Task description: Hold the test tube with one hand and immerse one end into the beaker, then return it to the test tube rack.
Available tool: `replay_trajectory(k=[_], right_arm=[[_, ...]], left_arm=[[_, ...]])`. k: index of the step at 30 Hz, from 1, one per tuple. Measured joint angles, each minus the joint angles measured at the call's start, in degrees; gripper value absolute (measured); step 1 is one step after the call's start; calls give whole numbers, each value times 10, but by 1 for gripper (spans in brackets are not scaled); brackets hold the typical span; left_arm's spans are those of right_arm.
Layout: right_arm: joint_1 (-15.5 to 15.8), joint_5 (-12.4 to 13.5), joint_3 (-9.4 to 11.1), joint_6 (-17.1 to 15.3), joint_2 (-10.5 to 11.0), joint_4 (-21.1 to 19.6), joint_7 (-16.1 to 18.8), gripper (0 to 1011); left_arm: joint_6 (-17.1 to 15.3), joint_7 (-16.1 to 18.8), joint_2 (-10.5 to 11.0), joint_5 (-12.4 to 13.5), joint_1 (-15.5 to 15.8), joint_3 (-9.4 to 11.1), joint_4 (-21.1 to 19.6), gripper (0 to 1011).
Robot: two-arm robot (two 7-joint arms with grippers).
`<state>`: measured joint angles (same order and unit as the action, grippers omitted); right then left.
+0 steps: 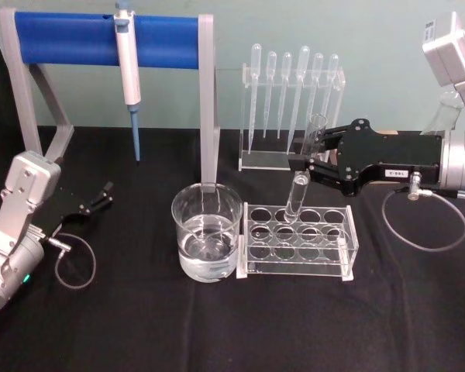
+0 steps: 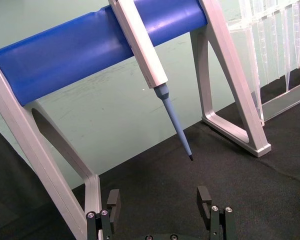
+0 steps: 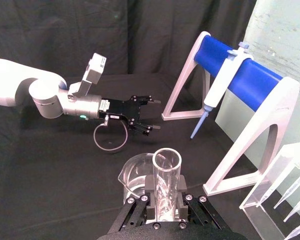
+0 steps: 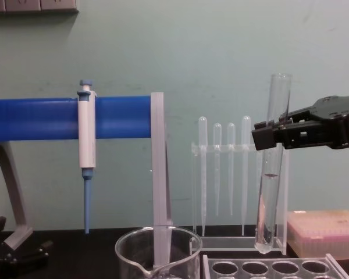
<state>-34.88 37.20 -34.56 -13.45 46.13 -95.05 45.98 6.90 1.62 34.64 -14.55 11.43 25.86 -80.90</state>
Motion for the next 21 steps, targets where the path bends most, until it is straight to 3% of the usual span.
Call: replay_trajectory(k=[21], right_arm=[[0,0,0,0,0,0,0,241]], left_arm=[[0,0,0,0,0,0,0,1000]])
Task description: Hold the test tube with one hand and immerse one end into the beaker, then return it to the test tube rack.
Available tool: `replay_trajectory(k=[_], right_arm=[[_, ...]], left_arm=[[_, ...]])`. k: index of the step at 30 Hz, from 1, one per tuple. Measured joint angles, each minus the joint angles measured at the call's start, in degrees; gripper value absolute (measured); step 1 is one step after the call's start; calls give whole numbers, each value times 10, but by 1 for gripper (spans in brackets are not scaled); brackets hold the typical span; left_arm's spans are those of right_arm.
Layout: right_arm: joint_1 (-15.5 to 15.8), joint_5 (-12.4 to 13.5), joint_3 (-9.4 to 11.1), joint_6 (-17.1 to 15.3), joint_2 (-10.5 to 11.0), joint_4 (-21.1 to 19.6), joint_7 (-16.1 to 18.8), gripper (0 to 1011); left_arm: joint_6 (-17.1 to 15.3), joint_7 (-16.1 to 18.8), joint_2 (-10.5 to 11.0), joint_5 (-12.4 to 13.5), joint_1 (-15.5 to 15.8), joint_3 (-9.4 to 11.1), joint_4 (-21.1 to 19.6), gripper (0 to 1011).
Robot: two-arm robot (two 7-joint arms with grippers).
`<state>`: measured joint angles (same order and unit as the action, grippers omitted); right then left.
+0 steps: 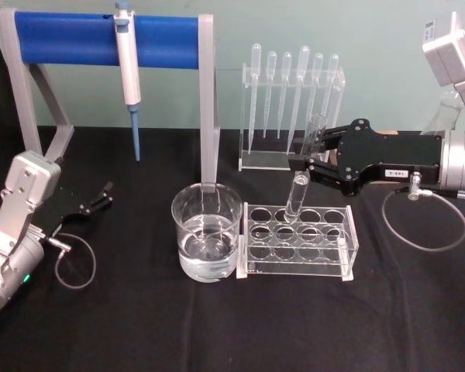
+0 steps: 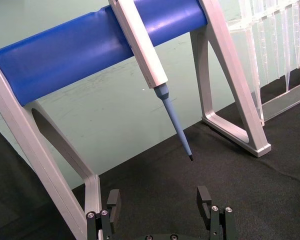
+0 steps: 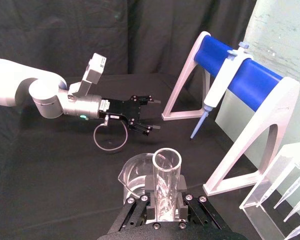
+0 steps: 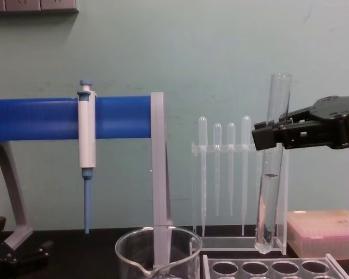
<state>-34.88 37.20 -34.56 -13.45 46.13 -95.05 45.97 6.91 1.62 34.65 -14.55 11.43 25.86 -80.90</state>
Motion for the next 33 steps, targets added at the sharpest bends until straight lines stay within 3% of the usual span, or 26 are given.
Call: replay_trajectory(k=[33], right_arm=[[0,0,0,0,0,0,0,241]], left_arm=[[0,0,0,0,0,0,0,1000]])
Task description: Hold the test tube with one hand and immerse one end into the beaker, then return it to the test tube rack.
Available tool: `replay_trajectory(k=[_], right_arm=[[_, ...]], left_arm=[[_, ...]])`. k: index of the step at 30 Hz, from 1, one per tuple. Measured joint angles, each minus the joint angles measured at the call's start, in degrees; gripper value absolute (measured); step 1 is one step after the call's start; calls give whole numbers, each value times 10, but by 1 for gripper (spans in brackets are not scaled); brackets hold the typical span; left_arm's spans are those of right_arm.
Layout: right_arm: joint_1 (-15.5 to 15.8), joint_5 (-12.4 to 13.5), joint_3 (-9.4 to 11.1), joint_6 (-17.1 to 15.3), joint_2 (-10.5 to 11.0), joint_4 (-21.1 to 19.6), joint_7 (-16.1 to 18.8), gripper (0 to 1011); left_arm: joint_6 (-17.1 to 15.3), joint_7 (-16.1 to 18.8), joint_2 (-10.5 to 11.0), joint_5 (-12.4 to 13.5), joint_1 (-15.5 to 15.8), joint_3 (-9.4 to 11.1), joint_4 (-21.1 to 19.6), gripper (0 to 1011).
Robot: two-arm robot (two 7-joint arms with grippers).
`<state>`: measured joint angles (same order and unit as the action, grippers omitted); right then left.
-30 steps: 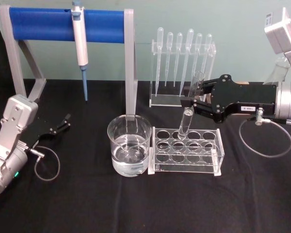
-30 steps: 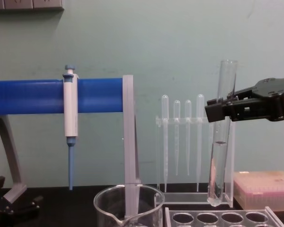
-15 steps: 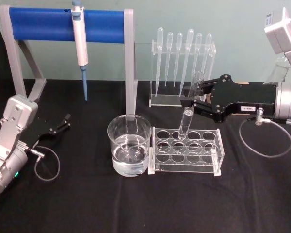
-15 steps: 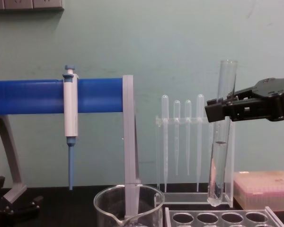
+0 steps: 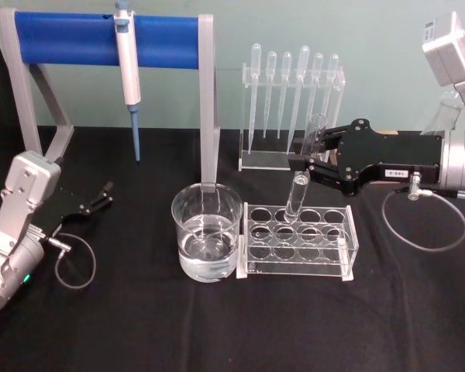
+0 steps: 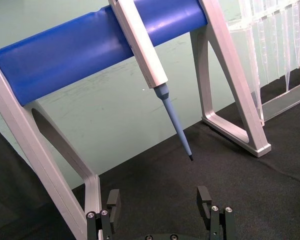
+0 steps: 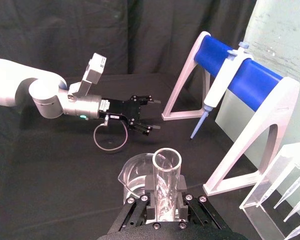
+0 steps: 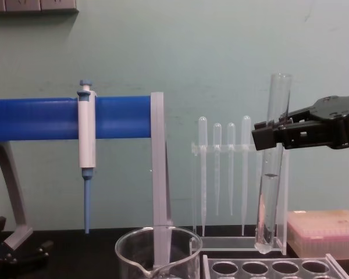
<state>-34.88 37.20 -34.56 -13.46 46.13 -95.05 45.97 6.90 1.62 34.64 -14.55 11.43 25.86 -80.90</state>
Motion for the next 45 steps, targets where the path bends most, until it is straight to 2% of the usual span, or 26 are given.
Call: replay_trajectory(k=[45], right_arm=[[0,1,0,0,0,0,-1,241]], left_arm=[[0,0,0,0,0,0,0,1000]])
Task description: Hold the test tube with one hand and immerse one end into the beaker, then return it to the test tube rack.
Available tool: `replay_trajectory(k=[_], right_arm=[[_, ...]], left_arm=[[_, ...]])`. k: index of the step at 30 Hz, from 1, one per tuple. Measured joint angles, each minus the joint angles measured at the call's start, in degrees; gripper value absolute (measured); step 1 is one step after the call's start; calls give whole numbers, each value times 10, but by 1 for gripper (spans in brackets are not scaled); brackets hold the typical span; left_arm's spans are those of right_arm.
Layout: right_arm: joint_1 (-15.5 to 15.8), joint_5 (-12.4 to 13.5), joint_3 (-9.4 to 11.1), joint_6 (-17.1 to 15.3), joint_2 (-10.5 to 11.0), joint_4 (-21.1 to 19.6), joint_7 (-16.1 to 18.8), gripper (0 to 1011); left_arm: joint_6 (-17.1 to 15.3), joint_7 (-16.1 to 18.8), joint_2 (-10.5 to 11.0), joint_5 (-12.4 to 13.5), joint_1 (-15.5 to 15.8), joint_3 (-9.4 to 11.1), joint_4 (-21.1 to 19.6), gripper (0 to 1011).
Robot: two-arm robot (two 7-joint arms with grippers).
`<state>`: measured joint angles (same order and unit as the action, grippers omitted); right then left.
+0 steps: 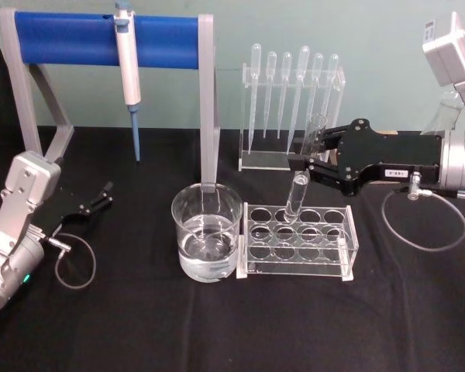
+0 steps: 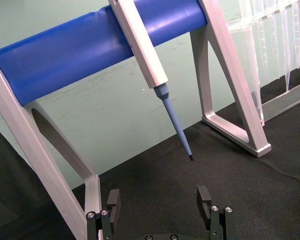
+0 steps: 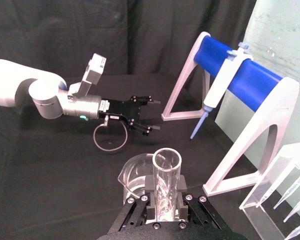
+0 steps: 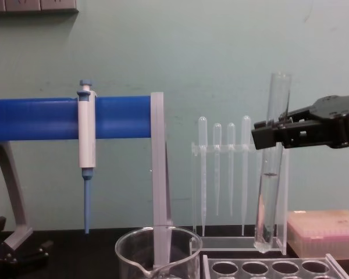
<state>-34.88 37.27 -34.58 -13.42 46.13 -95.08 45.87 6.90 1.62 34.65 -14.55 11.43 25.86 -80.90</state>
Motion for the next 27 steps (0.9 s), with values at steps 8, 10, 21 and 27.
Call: replay_trajectory(k=[8,10,21,27], right_arm=[[-10,11,-1,2,-10,-1,-3,241],[-17,14,-3,1,-16,-1,-4,241],[-62,11,-35,-7,-62,10,-7,241],[-83,10,-57,-10,-93,31,-6,241]], left_arm=[[0,0,0,0,0,0,0,1000],[0,0,0,0,0,0,0,1000],[0,0,0,0,0,0,0,1000],[0,0,0,0,0,0,0,1000]])
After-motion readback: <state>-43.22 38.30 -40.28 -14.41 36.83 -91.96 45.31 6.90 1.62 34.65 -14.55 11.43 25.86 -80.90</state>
